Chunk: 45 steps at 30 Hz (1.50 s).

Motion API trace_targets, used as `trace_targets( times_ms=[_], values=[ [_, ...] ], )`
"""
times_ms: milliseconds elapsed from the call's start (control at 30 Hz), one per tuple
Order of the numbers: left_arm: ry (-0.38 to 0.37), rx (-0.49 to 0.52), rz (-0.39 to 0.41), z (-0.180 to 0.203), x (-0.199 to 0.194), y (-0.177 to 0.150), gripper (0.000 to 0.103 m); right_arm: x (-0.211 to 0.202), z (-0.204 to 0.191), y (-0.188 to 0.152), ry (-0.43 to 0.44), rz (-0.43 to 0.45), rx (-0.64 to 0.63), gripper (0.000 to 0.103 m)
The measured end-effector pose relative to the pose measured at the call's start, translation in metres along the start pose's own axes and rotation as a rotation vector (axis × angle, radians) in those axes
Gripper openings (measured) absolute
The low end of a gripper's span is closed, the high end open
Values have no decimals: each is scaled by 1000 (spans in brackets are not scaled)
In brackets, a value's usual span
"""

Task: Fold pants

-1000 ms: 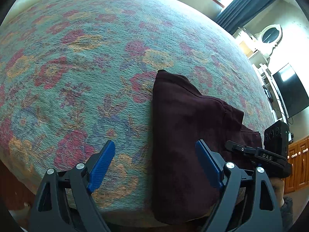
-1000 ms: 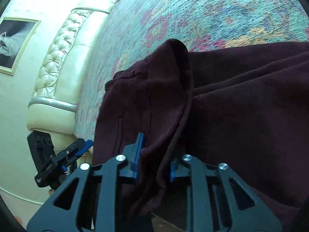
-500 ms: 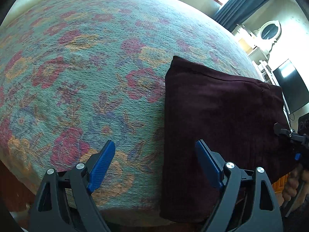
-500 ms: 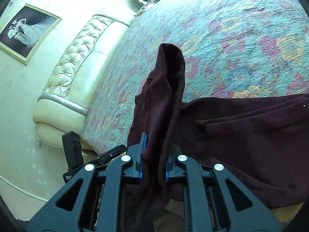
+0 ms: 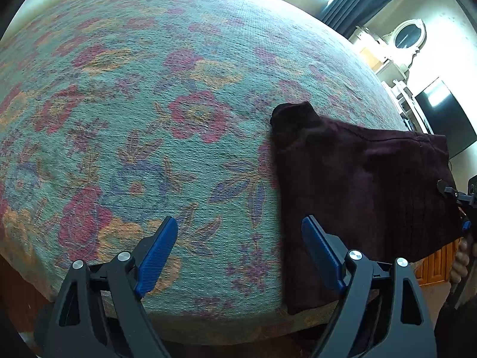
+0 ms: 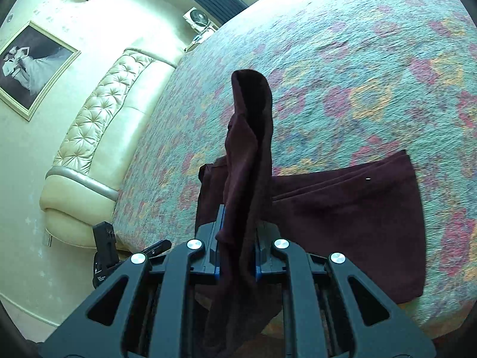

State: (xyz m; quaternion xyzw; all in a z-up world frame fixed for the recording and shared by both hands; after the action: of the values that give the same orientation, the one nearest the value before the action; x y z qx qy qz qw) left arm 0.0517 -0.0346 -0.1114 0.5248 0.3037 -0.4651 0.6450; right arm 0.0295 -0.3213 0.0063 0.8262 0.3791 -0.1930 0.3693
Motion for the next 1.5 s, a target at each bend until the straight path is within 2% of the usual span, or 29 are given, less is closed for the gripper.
trace_targets(
  times_ms=[333, 633, 1100, 1300, 1367, 1433, 1500],
  values=[
    [-28, 28, -21, 16, 4, -7, 84, -24, 72, 5, -33, 33, 105, 14],
    [-51, 58, -52, 36, 14, -18, 84, -18, 124, -2, -11, 30, 213, 14],
    [-44, 75, -83, 45, 27, -26, 84, -17, 151, -11, 39, 40, 281, 14],
    [-47, 69, -88, 45, 27, -25, 84, -37, 163, -8, 37, 97, 324, 15],
    [-51, 69, -91, 45, 27, -25, 84, -52, 171, -7, 44, 131, 353, 17],
    [-58, 69, -96, 47, 29, -26, 84, -71, 177, -7, 52, 172, 377, 37],
    [-75, 69, -106, 50, 30, -27, 84, -90, 180, -8, 71, 216, 400, 49]
  ],
)
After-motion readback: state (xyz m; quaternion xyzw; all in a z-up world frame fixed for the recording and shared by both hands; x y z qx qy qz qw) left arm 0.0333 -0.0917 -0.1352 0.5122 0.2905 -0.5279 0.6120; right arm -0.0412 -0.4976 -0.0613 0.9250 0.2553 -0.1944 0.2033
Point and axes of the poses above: each gripper's, at about its wrist camera, not at the fingertips, and x roughly the way its jaws point, z to its right, y to its top, the point moved 10 cm from there along x, roughly the way its jaws point, and after that the axes turned 7 degrees about y, right-handed, at the moved point
